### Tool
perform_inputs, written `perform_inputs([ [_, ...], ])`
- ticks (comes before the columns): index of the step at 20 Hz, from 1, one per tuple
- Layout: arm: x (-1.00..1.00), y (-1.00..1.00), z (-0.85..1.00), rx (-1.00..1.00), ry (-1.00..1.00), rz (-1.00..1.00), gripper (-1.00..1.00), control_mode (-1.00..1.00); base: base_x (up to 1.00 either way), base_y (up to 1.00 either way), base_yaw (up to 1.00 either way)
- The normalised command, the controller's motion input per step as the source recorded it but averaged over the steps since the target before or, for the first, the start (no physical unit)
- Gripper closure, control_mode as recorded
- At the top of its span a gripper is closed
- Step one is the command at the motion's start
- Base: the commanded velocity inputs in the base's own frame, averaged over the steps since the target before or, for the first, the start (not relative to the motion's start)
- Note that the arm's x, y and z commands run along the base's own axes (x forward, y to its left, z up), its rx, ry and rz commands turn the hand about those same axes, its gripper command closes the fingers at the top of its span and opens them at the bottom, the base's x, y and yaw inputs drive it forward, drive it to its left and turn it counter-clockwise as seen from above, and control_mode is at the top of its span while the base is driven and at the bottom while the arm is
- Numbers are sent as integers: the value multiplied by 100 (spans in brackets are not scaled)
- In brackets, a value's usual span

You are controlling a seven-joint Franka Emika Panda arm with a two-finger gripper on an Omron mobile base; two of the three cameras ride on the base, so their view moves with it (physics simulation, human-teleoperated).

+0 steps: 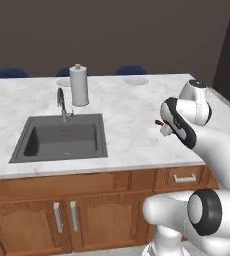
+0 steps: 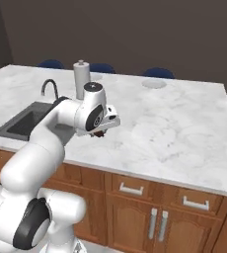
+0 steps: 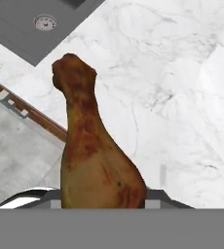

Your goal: Take the chicken drumsticks from the pan and place one on each plate on the dining counter.

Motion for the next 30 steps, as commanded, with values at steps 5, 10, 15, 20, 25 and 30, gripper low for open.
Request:
perform_inputs([
  [5, 0, 0, 0, 0, 0, 0, 100, 100, 26, -76, 0],
  [10, 0, 0, 0, 0, 0, 0, 100, 100, 24, -96, 0],
  [15, 0, 0, 0, 0, 0, 0, 100, 100, 25, -95, 0],
  [20, 0, 0, 0, 0, 0, 0, 100, 100, 19, -98, -2],
  [25, 0, 0, 0, 0, 0, 0, 100, 100, 27, -94, -2],
  [30, 0, 0, 0, 0, 0, 0, 100, 100, 34, -91, -3],
])
